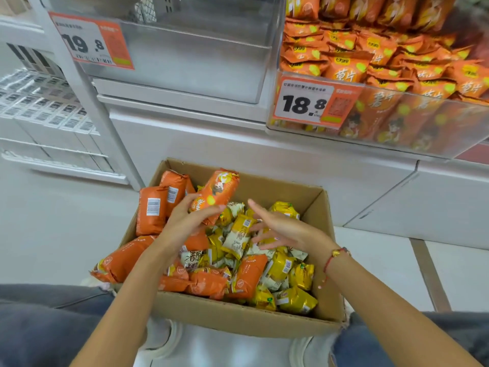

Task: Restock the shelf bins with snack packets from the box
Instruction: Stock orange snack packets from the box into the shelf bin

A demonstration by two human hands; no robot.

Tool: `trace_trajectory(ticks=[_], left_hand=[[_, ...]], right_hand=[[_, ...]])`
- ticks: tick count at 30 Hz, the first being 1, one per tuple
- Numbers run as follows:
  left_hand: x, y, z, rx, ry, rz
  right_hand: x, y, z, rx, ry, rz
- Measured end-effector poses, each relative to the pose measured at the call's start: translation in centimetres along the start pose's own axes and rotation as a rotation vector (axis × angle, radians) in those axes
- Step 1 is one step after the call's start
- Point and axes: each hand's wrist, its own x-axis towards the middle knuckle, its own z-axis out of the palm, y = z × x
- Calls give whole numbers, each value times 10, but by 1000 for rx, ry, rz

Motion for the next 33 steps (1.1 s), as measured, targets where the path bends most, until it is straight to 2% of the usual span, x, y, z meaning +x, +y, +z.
trace_trajectory(ticks=[2,4,6,11,15,23,28,30,33], left_hand=[[1,0,0,-33,104,18],[3,-3,0,-49,125,16],[4,-7,0,-62,119,7],[11,-11,5,-90,111,4],[13,-13,1,-144,129,-9],[9,4,2,-354,120,-58],[0,43,7,-661,61,-11],[-5,62,7,-699,7,38],[-14,90,7,-704,-84,104]], right_hand=[[12,19,8,-388,114,59],[20,42,18,-742,160,78],[24,61,29,-862,199,140],[33,71,52,-459,239,162],[28,56,45,-173,126,147],[-13,9,-5,106,7,-161],[-40,-27,-19,496,-85,-296],[-49,-44,-22,523,-134,-334],[-69,-73,-24,426,-149,-412]])
